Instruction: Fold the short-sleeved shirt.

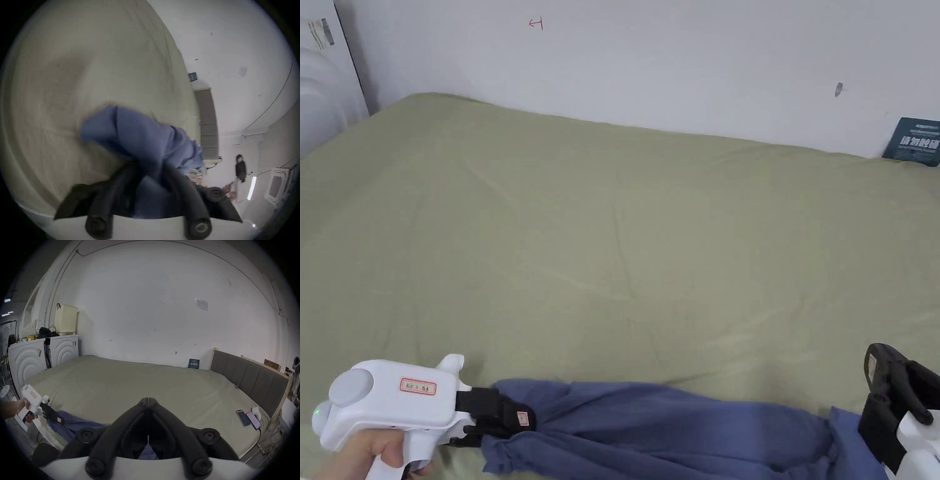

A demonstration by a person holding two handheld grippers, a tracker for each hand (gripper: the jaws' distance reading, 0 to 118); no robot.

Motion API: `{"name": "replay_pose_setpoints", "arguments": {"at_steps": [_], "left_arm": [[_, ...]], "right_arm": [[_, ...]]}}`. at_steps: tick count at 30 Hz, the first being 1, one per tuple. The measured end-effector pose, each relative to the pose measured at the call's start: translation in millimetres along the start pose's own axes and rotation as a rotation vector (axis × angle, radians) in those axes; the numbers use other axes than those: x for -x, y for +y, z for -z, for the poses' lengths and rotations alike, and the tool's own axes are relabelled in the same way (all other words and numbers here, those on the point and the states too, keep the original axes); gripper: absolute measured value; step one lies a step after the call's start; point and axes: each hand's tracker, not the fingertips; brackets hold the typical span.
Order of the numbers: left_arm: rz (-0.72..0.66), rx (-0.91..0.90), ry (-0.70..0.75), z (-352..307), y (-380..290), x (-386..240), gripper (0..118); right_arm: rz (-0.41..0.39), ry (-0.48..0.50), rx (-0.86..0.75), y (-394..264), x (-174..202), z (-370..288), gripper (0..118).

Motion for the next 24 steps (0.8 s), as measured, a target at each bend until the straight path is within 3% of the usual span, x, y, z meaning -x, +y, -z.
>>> {"name": "replay_pose_setpoints", "arguments": {"at_steps": [8,16,24], "left_arm": [[-0.011,-0.088,0.031,-38.2,4.3,-24.6,9],[0.019,-0.191,0.168,-108.1,5.4,-40.3,9],[0.247,-0.144,0.327,-70.9,-22.4,-134.1,9]], "right_arm": [[0.016,0.0,-0.028,7.7,-16.3,-11.3,1],[0.036,-0.034,-0.098,16.1,-37.9,-27.4,1],[0.007,-0.105,-0.181,24.5,-46.2,-42.8,1]]}}
